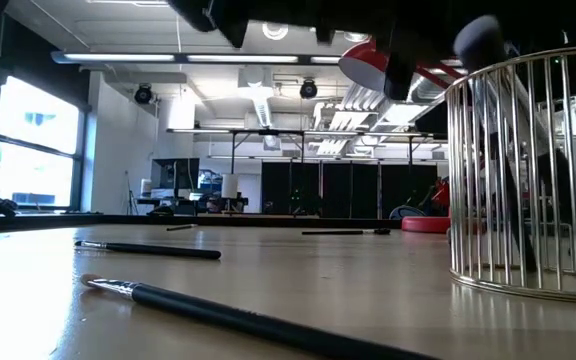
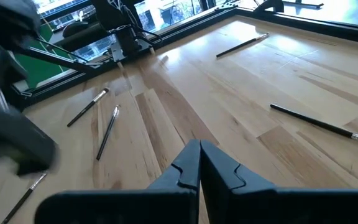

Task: Pick & Place Makeup Brushes
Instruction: Put the eyeshadow brush into the gold makeup holder

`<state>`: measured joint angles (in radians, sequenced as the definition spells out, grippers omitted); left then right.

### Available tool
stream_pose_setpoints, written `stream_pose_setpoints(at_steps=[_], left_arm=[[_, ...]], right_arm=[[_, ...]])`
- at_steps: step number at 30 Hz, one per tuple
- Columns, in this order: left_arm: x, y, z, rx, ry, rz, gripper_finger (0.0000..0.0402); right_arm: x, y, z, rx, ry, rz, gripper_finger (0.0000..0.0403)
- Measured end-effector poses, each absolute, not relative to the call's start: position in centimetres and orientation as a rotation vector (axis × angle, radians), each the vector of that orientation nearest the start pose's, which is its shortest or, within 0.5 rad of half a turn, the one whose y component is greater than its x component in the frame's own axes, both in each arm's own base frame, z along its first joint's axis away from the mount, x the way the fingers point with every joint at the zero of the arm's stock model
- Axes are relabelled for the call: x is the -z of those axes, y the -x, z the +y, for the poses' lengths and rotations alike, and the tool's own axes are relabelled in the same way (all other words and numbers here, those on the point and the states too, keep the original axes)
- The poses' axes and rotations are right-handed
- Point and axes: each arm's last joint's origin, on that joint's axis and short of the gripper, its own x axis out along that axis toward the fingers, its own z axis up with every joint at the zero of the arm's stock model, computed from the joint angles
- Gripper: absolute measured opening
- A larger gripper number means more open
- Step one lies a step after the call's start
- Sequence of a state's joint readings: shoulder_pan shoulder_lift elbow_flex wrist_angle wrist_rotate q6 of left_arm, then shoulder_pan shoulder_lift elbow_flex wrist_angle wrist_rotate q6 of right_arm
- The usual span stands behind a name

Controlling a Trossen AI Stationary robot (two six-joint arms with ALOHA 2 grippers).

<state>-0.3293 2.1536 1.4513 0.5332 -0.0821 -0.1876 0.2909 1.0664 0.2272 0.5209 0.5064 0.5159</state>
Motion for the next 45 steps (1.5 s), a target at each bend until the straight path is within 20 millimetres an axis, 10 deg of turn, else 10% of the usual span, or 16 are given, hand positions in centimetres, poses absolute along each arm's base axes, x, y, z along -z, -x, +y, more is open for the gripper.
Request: stream_pose_setpoints(at_steps=[19, 29, 37, 45], left_arm=[[-19.6, -46.1, -15.5, 0.267, 0.137, 0.199, 0.0052], [-24.8, -44.8, -11.9, 0.157, 0.081, 0.23, 0.0053], [-26.6, -42.0, -6.4, 0.021, 0.061, 0.496, 0.0019], [-24.3, -35.6, -4.1, -0.115, 0.163, 0.367, 0.0002]], right_arm=[[-16.4, -18.5, 4.1, 0.281, -0.386, 0.225, 0.0001], [-16.4, -18.5, 4.1, 0.277, -0.386, 0.231, 0.0003], [-16.3, -18.5, 4.1, 0.278, -0.384, 0.233, 0.0003], [-16.3, -18.5, 4.1, 0.276, -0.362, 0.237, 0.0001]])
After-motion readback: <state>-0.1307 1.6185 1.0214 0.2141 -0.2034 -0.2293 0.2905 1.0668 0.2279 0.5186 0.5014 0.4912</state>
